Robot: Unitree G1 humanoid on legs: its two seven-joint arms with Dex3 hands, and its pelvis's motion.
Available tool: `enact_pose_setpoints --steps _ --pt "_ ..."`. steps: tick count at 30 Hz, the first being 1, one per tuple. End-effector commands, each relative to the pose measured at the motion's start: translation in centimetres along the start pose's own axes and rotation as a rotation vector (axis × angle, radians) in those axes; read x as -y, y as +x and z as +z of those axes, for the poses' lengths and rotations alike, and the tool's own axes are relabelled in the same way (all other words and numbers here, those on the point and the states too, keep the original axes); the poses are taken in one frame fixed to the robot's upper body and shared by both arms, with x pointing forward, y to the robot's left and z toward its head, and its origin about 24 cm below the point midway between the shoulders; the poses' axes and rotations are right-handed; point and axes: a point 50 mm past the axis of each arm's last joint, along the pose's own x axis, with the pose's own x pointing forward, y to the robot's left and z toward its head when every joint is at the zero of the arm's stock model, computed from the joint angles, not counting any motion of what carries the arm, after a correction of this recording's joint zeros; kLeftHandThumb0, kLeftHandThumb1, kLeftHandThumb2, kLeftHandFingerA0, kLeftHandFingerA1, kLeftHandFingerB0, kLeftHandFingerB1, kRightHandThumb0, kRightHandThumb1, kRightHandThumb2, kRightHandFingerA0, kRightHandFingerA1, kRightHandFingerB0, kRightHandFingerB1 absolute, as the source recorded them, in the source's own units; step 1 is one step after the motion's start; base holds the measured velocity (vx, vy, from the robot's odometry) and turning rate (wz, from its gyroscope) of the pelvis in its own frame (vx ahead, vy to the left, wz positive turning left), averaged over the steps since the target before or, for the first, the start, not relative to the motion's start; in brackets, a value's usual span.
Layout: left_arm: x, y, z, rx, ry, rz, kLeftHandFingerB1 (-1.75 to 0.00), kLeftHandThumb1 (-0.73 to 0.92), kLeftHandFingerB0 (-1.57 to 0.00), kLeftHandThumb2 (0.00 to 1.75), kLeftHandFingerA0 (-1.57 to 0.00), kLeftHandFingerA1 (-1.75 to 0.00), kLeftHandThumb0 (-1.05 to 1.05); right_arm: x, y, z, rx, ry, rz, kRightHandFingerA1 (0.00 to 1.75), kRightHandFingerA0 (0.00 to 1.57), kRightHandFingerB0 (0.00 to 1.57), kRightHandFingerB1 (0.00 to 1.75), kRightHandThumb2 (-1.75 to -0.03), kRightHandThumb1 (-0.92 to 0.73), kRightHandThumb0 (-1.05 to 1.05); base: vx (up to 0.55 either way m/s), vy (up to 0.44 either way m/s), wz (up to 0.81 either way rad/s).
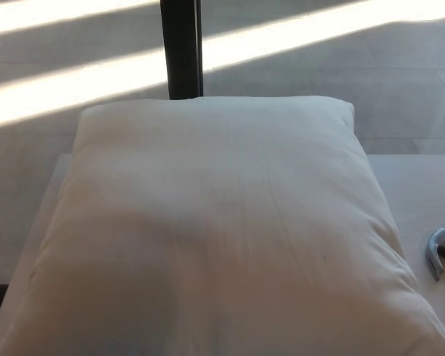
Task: A hammer is kept on the right hand side and a pillow is kept on the left hand side on the desk infront of the robot and the robot uses its right hand to pick up the hammer and makes a downward swinging motion to hit the pillow
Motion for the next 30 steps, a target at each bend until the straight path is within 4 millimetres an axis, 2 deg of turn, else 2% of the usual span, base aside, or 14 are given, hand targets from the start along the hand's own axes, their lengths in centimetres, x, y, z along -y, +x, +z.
enact_pose_setpoints --steps 1,2,4,8,11,13,14,16,17,19,27,28,29,30 --pt "-0.81 0.00 0.70 0.016 -0.004 0.026 -0.56 0.71 -0.61 0.61 -0.72 -0.62 -0.57 0.45 0.09 0.16 -0.004 0.007 -0.013 0.86 0.60 0.53 0.51 -0.64 -0.82 -0.58 0.00 0.000 0.00" --pt "-0.78 0.02 0.71 0.013 -0.009 0.028 -0.55 0.71 -0.61 0.61 -0.73 -0.62 -0.58 0.44 0.11 0.09 -0.005 0.037 -0.002 0.66 0.38 0.44 0.61 -1.04 -0.67 -0.59 0.00 0.000 0.00" --pt "-0.74 0.02 0.71 0.013 -0.004 0.024 -0.55 0.72 -0.60 0.62 -0.71 -0.61 -0.58 0.37 0.06 0.06 -0.003 0.032 0.000 0.84 0.49 0.59 0.61 -0.64 -0.79 -0.58 0.00 0.000 0.00" --pt "-0.67 0.03 0.75 0.021 -0.019 0.014 -0.56 0.71 -0.61 0.61 -0.72 -0.62 -0.57 0.00 -0.05 -0.03 -0.001 0.023 0.010 0.61 0.37 0.29 0.54 -1.02 -0.67 -0.63 0.00 0.000 0.00" --pt "-0.62 0.04 0.82 0.023 -0.020 0.010 -0.55 0.71 -0.60 0.61 -0.71 -0.63 -0.57 0.12 -0.03 0.00 -0.001 -0.001 -0.004 0.57 0.47 0.35 0.44 -0.64 -0.78 -0.59 0.00 0.000 0.00" --pt "-0.29 0.16 1.05 0.029 0.005 0.002 -0.53 0.72 -0.59 0.62 -0.71 -0.60 -0.58 -0.03 0.03 0.13 0.001 0.012 0.001 0.85 0.63 0.38 0.56 -0.95 -0.64 -0.60 0.00 0.000 0.00" --pt "-0.34 0.14 0.99 0.027 0.016 0.003 -0.53 0.72 -0.60 0.62 -0.73 -0.58 -0.59 -0.06 -0.05 0.08 0.008 0.009 0.010 0.72 0.52 0.51 0.55 -0.64 -0.81 -0.58 0.00 0.000 0.00" --pt "-0.34 0.15 0.99 0.026 -0.031 -0.008 -0.54 0.71 -0.57 0.61 -0.69 -0.62 -0.57 -0.14 -0.14 0.03 0.014 -0.002 0.027 0.61 0.29 0.29 0.56 -1.02 -0.70 -0.63 0.00 0.000 0.00" --pt "-0.34 0.15 0.98 0.022 -0.025 -0.007 -0.53 0.72 -0.57 0.62 -0.70 -0.59 -0.58 -0.17 -0.21 0.02 0.019 -0.008 0.031 0.53 0.26 0.27 0.43 -0.65 -0.85 -0.54 0.00 0.000 0.00" --pt "-0.34 0.14 0.96 0.023 -0.011 -0.005 -0.53 0.71 -0.56 0.62 -0.71 -0.59 -0.58 -0.28 -0.34 -0.01 0.016 0.009 0.038 0.62 0.29 0.21 0.52 -1.00 -0.67 -0.63 0.00 0.000 0.00" --pt "-0.50 0.10 0.95 0.023 0.004 -0.003 -0.53 0.70 -0.58 0.61 -0.72 -0.59 -0.59 -0.09 -0.38 -0.34 0.008 -0.013 0.075 0.51 0.22 0.29 0.45 -0.65 -0.84 -0.61 0.00 0.000 0.00" --pt "-0.55 0.01 0.55 0.014 -0.005 0.012 -0.55 0.70 -0.60 0.61 -0.74 -0.60 -0.58 -0.16 -0.30 -0.12 -0.007 -0.024 0.069 1.55 0.37 0.48 0.94 -0.59 -0.85 -0.63 0.00 0.000 0.00" --pt "-0.55 0.00 0.51 0.013 -0.006 0.013 -0.55 0.70 -0.60 0.61 -0.74 -0.60 -0.58 -0.17 -0.29 -0.10 -0.009 -0.025 0.069 1.55 0.37 0.48 0.94 -0.59 -0.85 -0.63 0.00 0.000 0.00" --pt "-0.41 0.14 0.64 0.005 -0.031 0.033 -0.57 0.71 -0.61 0.61 -0.75 -0.65 -0.54 -0.28 -0.24 -0.16 -0.047 -0.023 0.128 0.74 0.33 0.22 0.57 -1.04 -0.69 -0.70 0.00 0.000 0.00"
